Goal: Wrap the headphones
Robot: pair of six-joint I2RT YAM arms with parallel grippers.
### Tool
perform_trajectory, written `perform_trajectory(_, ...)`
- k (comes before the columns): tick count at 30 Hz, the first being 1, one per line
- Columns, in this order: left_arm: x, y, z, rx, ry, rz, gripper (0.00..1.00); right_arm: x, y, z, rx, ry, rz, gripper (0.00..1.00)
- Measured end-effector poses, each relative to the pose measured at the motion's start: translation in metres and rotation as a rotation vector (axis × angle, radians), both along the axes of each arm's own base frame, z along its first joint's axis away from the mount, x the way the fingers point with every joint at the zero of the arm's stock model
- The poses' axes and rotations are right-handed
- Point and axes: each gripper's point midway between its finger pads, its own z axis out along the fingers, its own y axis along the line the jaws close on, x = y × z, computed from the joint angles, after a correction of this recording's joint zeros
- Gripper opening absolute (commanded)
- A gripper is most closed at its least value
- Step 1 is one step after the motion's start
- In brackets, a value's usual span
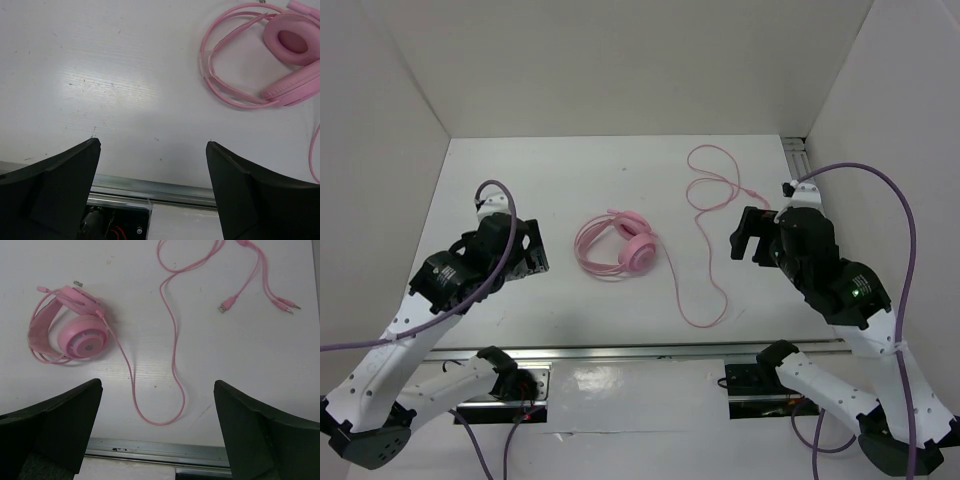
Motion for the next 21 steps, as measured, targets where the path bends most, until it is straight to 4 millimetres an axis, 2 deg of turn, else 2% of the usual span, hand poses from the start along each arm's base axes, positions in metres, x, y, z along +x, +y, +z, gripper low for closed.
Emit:
perform_trajectory(7,-0.001,-0.007,-0.002,-0.039,-0.005,-0.028,1.0,0.001,0.0,-0.002,-0.012,0.005,0.002,1.0)
perform_trajectory(12,0.002,-0.028,-0.006,-0.124,-0.013,-0.094,1.0,0.001,0.003,-0.004,-0.018,0.016,0.022,1.0)
perform_trajectory(16,0.019,-0.047,-0.028,-0.131,0.042,-0.107,1.0,0.001,0.012,-0.005,-0.002,0.026,0.067,1.0)
perform_trajectory(19,0.046,-0.066,-0.055,-0.127,0.109,-0.1,1.0,0.001,0.021,-0.005,0.017,0.028,0.108,1.0)
perform_trajectory(21,0.068,-0.077,-0.082,-0.134,0.155,-0.09,1.0,0.001,0.026,-0.01,0.026,0.038,0.134,1.0)
